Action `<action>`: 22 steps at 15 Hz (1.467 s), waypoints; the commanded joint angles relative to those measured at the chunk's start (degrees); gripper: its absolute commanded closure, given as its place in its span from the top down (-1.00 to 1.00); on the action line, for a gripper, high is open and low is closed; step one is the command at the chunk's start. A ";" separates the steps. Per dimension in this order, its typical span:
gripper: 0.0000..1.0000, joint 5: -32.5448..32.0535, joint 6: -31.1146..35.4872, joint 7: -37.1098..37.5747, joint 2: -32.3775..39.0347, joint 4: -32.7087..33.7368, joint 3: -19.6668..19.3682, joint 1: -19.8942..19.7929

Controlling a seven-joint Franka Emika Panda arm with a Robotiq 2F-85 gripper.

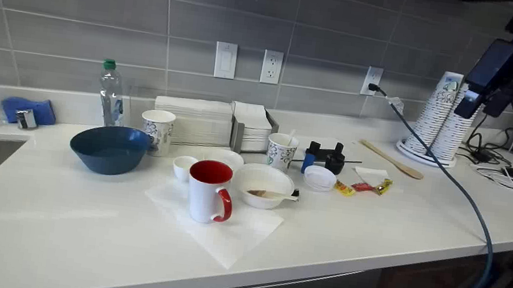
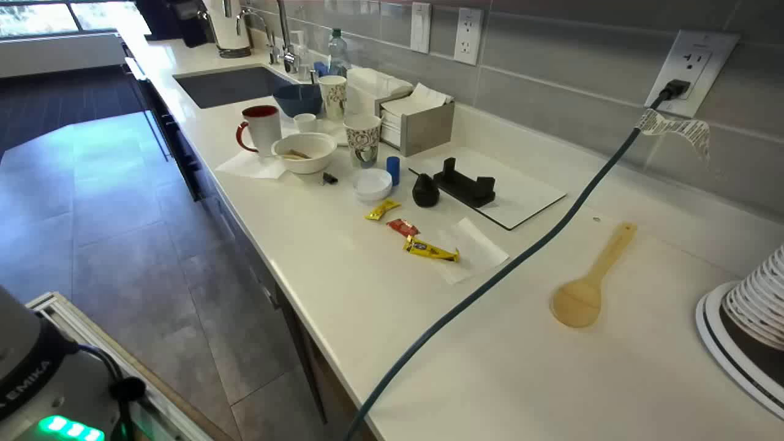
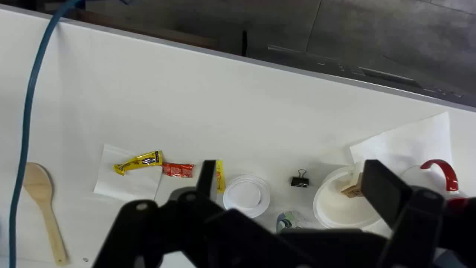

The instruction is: Slide the white paper cup forward, pick up the white tea cup saucer and put it next to the wooden spoon on the kitchen counter

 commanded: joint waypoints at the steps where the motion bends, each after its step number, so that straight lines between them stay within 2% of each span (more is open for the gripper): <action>1: 1.00 -0.08 -0.15 0.06 0.07 0.16 -0.09 0.11; 6: 1.00 -0.08 -0.15 0.06 0.07 0.16 -0.09 0.11; 8: 1.00 2.16 3.99 3.96 4.55 0.34 0.53 -0.62; 12: 1.00 11.06 18.93 12.04 12.91 -2.51 1.66 0.34; 16: 1.00 17.05 35.18 18.68 25.70 -1.97 3.92 0.35; 18: 1.00 17.88 42.03 21.55 31.99 -0.95 5.06 0.36; 22: 1.00 14.59 53.02 30.92 42.94 1.15 8.56 -0.97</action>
